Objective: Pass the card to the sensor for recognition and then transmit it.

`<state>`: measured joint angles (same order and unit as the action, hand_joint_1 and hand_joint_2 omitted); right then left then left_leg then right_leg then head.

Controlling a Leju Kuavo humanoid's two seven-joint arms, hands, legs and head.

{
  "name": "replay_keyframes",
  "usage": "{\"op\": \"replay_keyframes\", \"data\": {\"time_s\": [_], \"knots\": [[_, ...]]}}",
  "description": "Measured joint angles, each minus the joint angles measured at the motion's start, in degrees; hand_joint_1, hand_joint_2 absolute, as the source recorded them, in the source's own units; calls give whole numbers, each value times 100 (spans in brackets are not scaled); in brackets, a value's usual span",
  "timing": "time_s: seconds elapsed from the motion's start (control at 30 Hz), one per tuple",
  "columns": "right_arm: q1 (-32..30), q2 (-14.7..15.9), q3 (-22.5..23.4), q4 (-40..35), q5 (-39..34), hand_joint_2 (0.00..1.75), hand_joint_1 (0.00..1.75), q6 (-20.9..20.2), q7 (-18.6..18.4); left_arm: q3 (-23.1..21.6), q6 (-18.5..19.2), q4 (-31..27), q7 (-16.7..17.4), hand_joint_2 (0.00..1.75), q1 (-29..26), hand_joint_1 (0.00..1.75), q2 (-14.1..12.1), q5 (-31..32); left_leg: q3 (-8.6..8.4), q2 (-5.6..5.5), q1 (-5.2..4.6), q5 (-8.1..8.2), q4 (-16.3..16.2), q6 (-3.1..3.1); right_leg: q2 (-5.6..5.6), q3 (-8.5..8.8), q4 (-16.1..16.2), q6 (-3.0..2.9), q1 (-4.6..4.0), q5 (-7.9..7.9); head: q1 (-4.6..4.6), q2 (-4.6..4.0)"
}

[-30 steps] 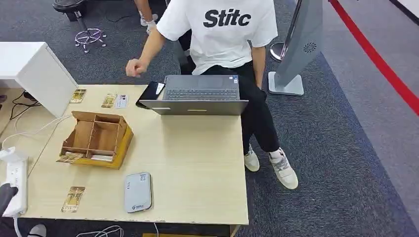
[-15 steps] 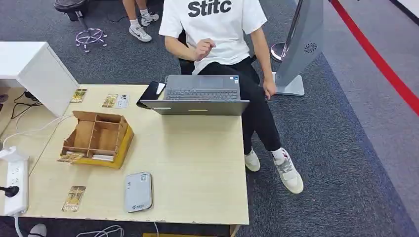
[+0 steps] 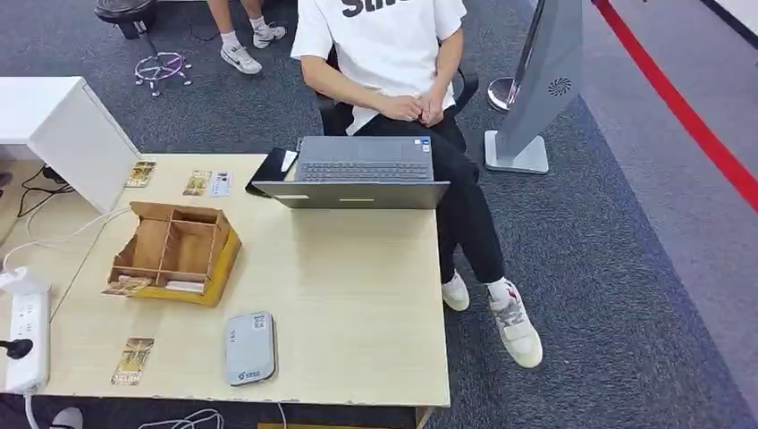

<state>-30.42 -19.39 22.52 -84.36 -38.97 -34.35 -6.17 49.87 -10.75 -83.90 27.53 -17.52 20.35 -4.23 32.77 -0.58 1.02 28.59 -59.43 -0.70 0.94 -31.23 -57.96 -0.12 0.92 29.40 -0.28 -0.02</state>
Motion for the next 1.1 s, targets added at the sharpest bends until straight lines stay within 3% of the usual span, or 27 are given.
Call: {"op": "replay_keyframes", "data": {"time_s": [0.07,0.17,0.43,0.77,1.1], "knots": [[134,-2,326,213,72,175,0,-176,-26,-313,326,252,426,175,-153,0,22,862,1,-11,-2,0,0,0,-12,7,0,0,1,0,9,0],[207,-2,511,393,30,175,0,-189,11,-600,660,462,740,175,-317,0,53,1744,-1,-7,-7,5,-1,6,-8,6,1,0,4,0,7,0],[271,-2,607,544,-221,175,0,-165,107,-762,1363,663,867,175,-405,0,70,3084,-2,-9,0,5,2,5,-11,5,0,-2,1,2,7,0],[406,-2,611,732,-226,175,0,-178,221,-959,2121,1059,314,175,-359,0,77,4002,-5,-8,-2,5,2,5,-9,6,0,-2,1,2,9,0],[396,-2,583,760,-691,175,0,193,184,-764,2297,1321,-88,175,-150,0,48,4663,-7,-8,-1,5,2,5,-10,5,0,-2,0,2,7,0]]}}
